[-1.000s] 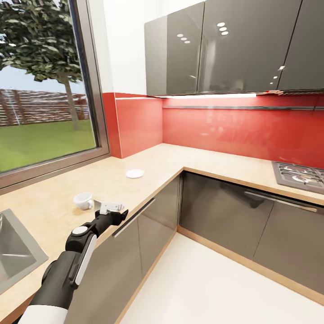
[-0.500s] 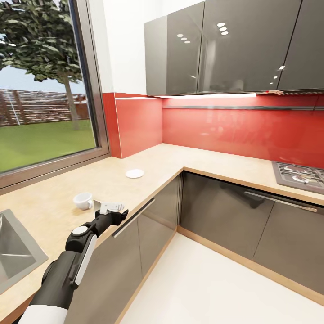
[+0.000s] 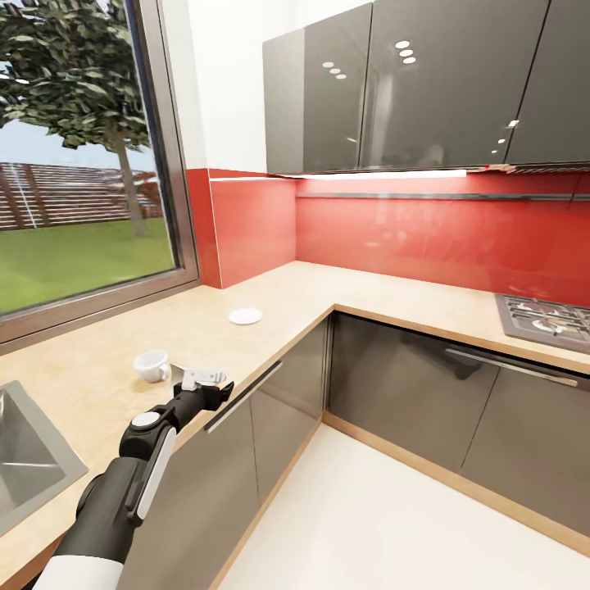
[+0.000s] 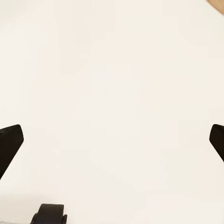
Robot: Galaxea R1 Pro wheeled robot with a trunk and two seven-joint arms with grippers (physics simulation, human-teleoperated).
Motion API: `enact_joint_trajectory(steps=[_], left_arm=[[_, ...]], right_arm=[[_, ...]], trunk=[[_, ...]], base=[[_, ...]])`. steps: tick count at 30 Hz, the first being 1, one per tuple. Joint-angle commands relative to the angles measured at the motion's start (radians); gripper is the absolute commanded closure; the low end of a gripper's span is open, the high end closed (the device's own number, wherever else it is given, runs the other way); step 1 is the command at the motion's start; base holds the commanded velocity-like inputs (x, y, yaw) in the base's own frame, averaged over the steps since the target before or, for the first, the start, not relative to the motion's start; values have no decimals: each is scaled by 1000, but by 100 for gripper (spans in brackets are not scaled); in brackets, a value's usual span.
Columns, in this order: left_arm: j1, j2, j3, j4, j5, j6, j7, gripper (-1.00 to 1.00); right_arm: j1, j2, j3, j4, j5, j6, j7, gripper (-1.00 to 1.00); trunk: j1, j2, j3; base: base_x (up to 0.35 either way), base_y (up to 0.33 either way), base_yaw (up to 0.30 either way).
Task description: Set up a coffee station on the kitchen countertop: keep the coffee maker on the countertop, move the bottle of coffee from the kitchen shelf to the counter next to the coffee maker, place a paper coffee filter on top of the coffee maker, put the saucer next to the coffee maker with the coffee cup on the saucer, and place the electric kettle next to the coffee maker.
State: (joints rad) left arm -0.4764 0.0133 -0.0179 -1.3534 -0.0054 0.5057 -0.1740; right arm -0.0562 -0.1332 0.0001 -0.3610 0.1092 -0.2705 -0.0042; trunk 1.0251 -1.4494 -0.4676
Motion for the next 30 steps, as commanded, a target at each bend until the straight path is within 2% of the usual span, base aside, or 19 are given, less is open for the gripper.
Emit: enact_joint_trajectory(steps=[1,2,3,30], left_arm=[[-1,1,-1,-1,-1,5,-2,-100],[-1,1,-1,-1,-1,5,-2,-100],[-1,0,-1,-1,-1,5,-2,100],[-1,-1,-2,-1,-1,5,-2,100]], right_arm=[[-1,0,0,0,8,-3,0,-100],[-1,0,0,0,8,-3,0,-100],[-1,0,0,0,8,-3,0,-100],[-1,0,0,0,8,-3,0,-100]], trunk=[[0,-1,-1],[0,-1,-1],[0,-1,-1],[0,-1,-1]], base=[[0,0,0],[0,0,0],[0,0,0],[0,0,0]])
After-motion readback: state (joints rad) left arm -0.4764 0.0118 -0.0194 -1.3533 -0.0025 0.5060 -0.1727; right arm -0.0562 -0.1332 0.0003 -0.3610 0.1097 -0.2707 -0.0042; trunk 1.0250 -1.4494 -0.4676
